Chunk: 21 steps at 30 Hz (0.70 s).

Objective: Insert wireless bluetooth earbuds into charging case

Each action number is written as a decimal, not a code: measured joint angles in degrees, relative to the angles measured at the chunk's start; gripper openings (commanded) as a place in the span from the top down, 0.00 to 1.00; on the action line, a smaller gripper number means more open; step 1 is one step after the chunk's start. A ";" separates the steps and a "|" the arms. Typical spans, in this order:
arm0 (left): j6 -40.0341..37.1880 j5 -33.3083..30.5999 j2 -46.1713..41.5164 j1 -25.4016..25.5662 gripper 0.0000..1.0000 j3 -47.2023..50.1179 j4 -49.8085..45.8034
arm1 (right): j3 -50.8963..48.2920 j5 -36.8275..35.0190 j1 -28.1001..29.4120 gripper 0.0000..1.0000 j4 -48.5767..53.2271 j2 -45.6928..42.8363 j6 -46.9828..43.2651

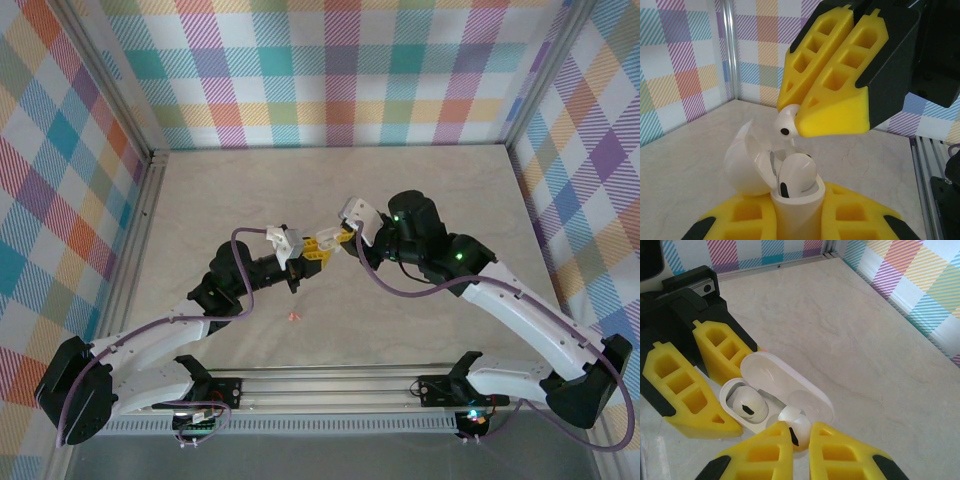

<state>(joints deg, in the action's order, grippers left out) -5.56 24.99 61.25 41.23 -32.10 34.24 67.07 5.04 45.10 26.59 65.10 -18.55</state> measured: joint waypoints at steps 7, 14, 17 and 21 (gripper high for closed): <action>0.02 -0.22 0.20 0.00 1.00 -0.39 -1.40 | -0.94 -0.24 0.55 0.88 -0.92 0.02 -0.44; 0.02 -0.57 0.83 0.26 1.00 -0.59 -2.51 | -1.73 -1.49 2.29 0.88 -1.25 0.22 -1.84; 0.02 -0.63 0.96 0.26 1.00 -0.72 -3.04 | -1.73 -2.47 2.54 0.89 -1.27 0.74 -2.49; 0.02 -0.68 1.01 0.26 1.00 -0.74 -3.43 | -1.73 -3.58 2.91 0.88 -0.90 0.83 -3.61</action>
<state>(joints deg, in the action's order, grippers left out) -5.54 24.32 62.26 41.50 -32.84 30.81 65.34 1.45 48.01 25.69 65.93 -22.15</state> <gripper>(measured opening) 0.161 0.119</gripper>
